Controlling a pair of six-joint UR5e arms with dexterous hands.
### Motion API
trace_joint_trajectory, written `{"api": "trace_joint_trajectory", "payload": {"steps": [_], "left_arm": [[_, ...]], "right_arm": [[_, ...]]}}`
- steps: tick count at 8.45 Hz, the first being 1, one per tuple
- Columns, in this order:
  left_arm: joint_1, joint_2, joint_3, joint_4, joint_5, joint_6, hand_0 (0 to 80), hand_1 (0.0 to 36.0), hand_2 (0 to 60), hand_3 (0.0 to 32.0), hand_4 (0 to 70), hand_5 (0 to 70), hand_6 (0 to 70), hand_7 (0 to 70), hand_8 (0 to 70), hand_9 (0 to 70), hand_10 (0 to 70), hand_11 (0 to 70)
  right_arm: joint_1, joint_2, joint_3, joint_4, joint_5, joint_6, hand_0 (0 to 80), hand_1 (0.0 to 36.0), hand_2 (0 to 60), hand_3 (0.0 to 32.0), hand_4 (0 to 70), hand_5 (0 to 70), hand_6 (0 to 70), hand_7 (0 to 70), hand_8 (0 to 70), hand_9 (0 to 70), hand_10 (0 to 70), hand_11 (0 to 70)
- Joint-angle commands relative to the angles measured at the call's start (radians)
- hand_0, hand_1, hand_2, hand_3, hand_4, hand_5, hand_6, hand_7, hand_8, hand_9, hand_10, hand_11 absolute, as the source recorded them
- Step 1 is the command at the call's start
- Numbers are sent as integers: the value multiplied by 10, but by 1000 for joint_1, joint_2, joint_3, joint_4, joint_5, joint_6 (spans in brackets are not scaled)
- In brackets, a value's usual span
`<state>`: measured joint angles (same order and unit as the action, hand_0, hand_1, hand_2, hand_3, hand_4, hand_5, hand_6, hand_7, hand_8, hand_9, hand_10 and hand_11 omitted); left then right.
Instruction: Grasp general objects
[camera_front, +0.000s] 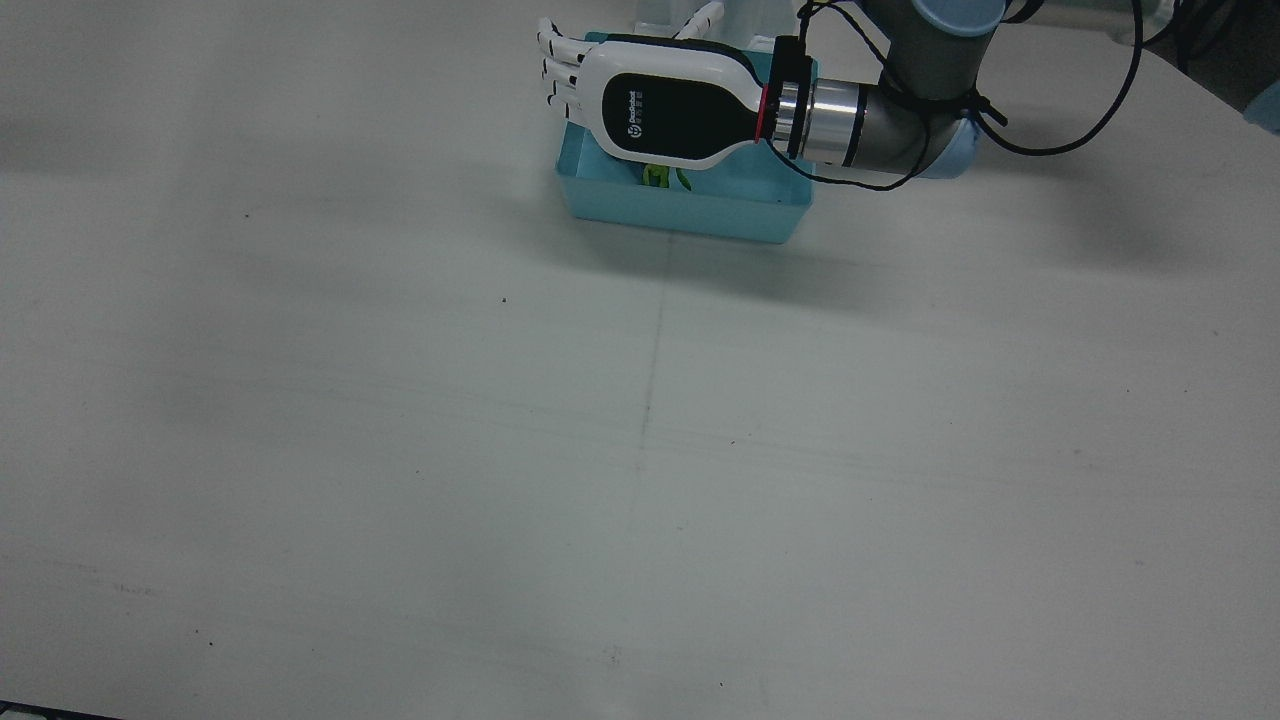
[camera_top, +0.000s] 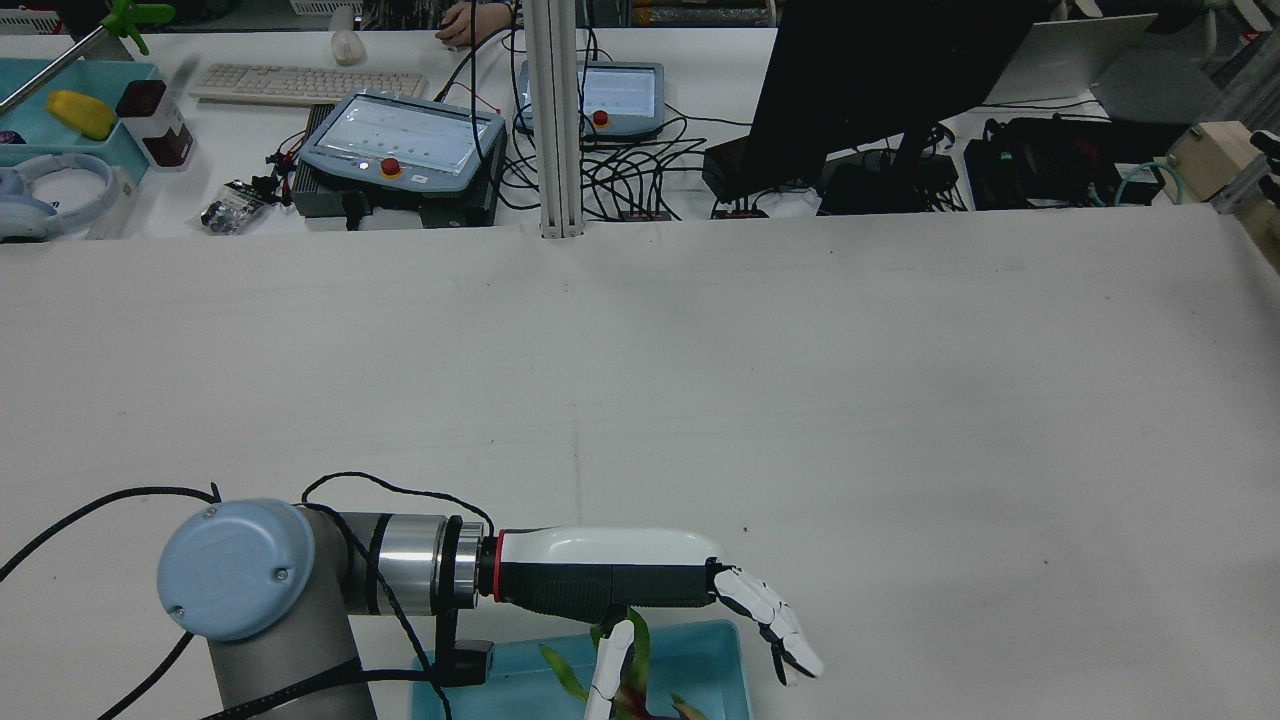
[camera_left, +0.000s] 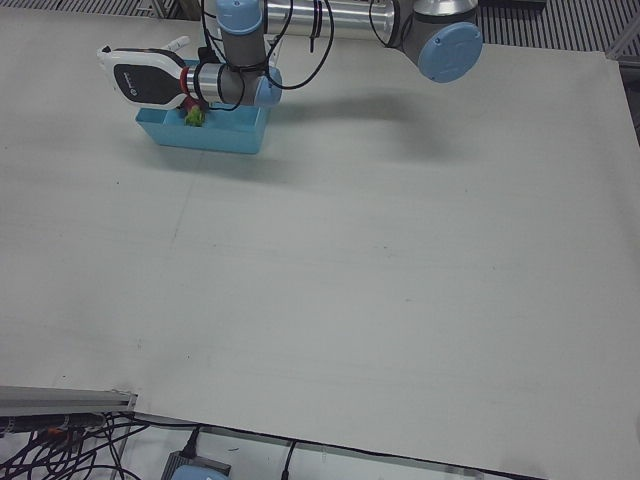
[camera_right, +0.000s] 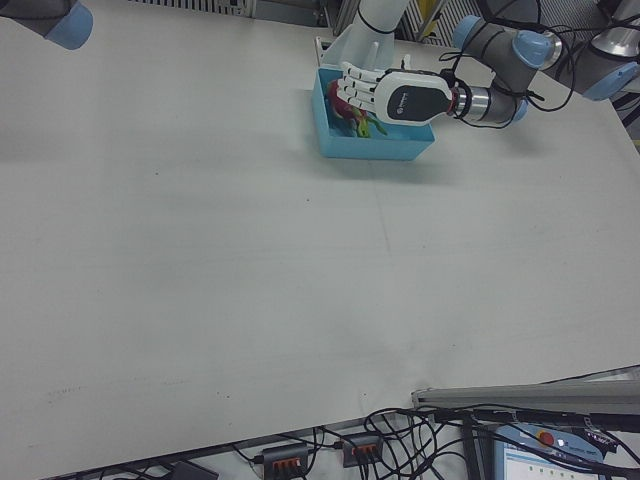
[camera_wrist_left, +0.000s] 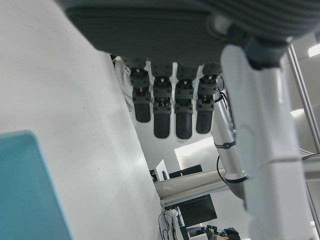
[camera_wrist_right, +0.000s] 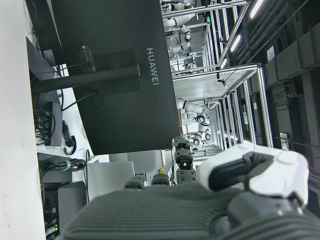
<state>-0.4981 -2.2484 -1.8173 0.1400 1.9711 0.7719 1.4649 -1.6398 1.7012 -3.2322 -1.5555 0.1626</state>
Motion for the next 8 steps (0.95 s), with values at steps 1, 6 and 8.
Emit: {"api": "trace_joint_trajectory", "payload": {"steps": [1, 6, 8], "left_arm": [[-226, 73, 51, -29, 0, 1, 487, 169, 473, 0, 233, 700, 510, 700, 497, 586, 358, 512], [-712, 118, 496, -377, -67, -71, 545, 226, 488, 0, 271, 700, 552, 700, 502, 577, 344, 501], [-743, 156, 558, -437, -206, -45, 553, 246, 527, 0, 275, 700, 555, 700, 490, 566, 328, 480]], "right_arm": [[0, 0, -2, 2, 0, 0, 0, 0, 0, 0, 0, 0, 0, 0, 0, 0, 0, 0], [0, 0, -2, 3, 0, 0, 0, 0, 0, 0, 0, 0, 0, 0, 0, 0, 0, 0], [0, 0, -3, 3, 0, 0, 0, 0, 0, 0, 0, 0, 0, 0, 0, 0, 0, 0]]}}
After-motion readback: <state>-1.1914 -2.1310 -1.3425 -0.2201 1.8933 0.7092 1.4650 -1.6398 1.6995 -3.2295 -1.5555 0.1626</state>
